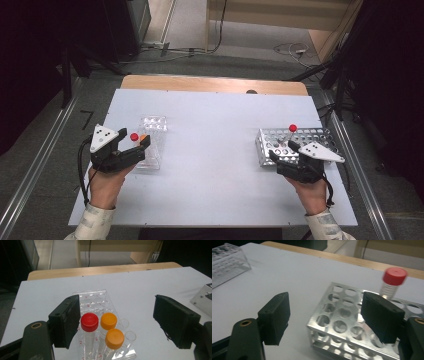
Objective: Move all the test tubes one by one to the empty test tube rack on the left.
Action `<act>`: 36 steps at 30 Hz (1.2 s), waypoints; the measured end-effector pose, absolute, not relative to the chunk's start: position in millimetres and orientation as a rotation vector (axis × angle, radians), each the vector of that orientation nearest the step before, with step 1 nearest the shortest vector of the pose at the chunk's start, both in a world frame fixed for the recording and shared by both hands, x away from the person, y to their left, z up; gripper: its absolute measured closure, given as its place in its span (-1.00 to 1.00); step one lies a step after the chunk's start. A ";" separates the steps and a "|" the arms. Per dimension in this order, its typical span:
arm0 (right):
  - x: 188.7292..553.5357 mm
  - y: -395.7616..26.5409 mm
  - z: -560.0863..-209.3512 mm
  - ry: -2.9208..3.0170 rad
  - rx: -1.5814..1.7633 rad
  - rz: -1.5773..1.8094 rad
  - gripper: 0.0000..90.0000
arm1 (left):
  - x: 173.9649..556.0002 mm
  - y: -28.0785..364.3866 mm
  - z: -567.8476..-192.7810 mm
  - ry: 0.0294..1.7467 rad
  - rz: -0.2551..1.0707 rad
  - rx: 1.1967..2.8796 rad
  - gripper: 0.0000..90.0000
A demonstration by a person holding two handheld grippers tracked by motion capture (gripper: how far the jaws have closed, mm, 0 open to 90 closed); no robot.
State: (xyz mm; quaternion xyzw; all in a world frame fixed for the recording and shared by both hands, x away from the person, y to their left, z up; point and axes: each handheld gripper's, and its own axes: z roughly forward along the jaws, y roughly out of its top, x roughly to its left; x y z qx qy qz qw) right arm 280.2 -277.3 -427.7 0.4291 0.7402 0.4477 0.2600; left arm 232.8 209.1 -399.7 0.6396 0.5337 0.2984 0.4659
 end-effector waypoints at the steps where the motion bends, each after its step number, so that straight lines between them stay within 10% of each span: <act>1: 282.5 -279.6 -428.6 1.993 1.165 1.200 -0.53 | 232.6 208.8 -399.6 1.310 0.732 1.571 -0.51; 36: 339.3 -297.9 -452.9 1.857 1.288 1.063 0.57 | 231.2 203.2 -399.5 1.290 0.727 1.571 -0.51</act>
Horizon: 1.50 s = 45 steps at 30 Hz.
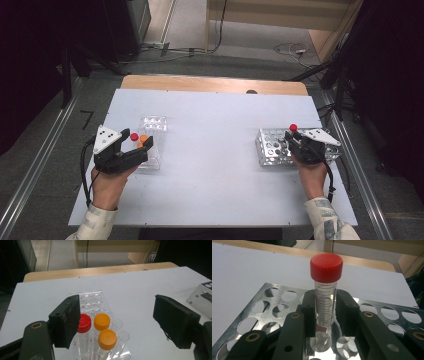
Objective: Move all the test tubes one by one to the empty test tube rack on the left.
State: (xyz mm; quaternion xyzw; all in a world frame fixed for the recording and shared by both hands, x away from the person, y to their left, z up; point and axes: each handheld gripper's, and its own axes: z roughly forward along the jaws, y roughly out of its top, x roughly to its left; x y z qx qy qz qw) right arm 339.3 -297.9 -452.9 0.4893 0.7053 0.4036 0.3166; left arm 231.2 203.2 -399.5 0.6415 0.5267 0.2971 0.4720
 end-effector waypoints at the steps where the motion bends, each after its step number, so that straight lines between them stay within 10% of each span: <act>1: 339.0 -297.8 -452.6 1.854 1.286 1.062 0.57 | 230.6 203.1 -399.1 1.287 0.729 1.572 -0.51; 45: 300.6 -265.4 -396.5 1.889 1.109 1.269 0.58 | 227.5 192.0 -401.1 1.261 0.715 1.601 -0.51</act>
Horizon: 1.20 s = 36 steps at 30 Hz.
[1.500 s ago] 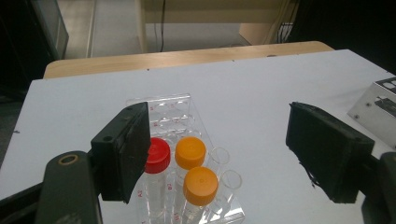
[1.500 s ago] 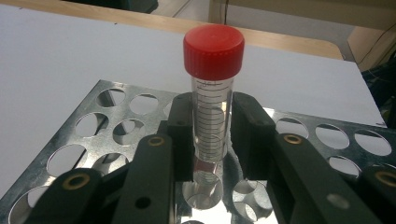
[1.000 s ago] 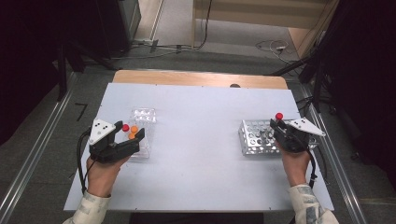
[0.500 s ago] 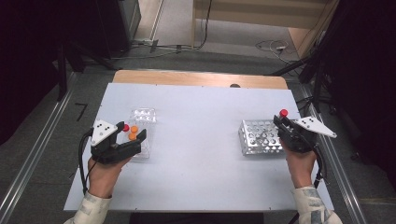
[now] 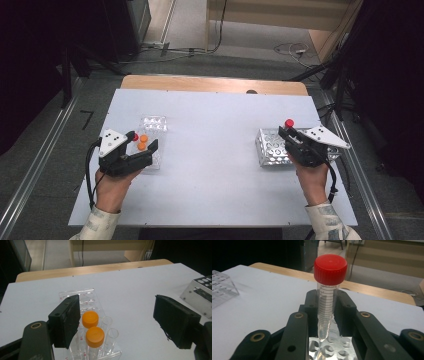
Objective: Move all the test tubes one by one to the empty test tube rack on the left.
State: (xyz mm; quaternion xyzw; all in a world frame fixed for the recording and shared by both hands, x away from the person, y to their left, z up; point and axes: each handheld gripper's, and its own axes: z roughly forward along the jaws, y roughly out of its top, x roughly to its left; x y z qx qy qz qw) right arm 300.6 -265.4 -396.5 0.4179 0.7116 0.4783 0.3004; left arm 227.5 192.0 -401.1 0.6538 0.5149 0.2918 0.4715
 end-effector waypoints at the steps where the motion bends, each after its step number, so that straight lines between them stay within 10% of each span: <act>1: 299.8 -262.8 -397.0 1.899 1.105 1.278 0.58 | 227.5 191.8 -401.1 1.260 0.713 1.601 -0.51; 36: 275.9 -157.8 -431.2 2.225 0.861 1.344 0.58 | 218.7 141.7 -404.8 1.112 0.567 1.653 -0.42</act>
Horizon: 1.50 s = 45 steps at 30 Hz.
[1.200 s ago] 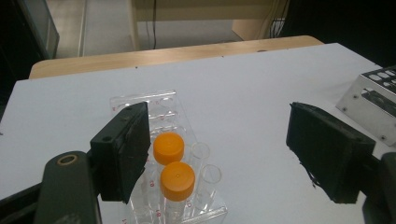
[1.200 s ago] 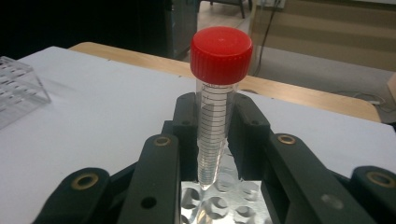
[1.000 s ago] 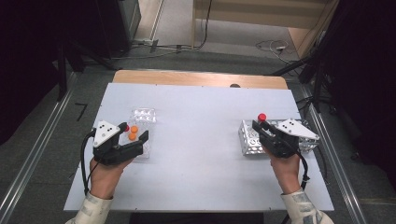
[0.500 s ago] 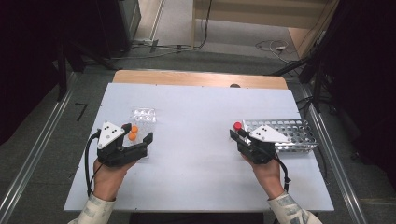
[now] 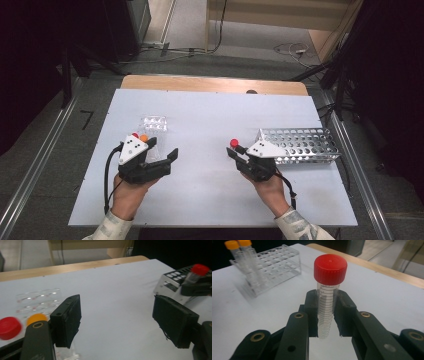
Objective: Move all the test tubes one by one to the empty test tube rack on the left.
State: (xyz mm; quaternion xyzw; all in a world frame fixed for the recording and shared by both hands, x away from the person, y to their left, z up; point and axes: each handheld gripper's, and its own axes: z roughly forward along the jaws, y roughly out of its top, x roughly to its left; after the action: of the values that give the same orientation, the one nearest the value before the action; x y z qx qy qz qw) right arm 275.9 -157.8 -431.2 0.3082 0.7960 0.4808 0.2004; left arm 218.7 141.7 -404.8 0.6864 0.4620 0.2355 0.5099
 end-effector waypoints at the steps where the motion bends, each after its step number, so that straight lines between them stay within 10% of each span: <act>1: 273.8 -150.6 -432.9 2.243 0.843 1.351 0.58 | 218.4 138.2 -404.5 1.098 0.557 1.661 -0.41; 11: 256.6 -94.0 -443.0 2.382 0.682 1.367 0.58 | 214.3 104.6 -408.8 0.978 0.473 1.719 -0.10; 18: 251.1 -80.7 -443.0 2.410 0.642 1.378 0.58 | 214.4 102.5 -416.9 0.967 0.497 1.763 0.54; 29: 248.9 -126.8 -439.6 2.425 0.665 1.370 -0.18 | 194.4 158.6 -396.3 1.062 0.576 1.691 0.56; 45: 254.7 -206.5 -428.8 2.270 0.850 1.359 -0.20 | 195.8 231.1 -374.1 1.249 0.820 1.540 0.56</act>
State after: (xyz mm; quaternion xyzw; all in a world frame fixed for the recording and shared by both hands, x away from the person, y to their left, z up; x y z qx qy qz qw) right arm 254.7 -206.5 -428.8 0.3010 0.8034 0.4811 0.1802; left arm 195.8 231.1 -374.1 0.6305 0.5114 0.3357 0.4777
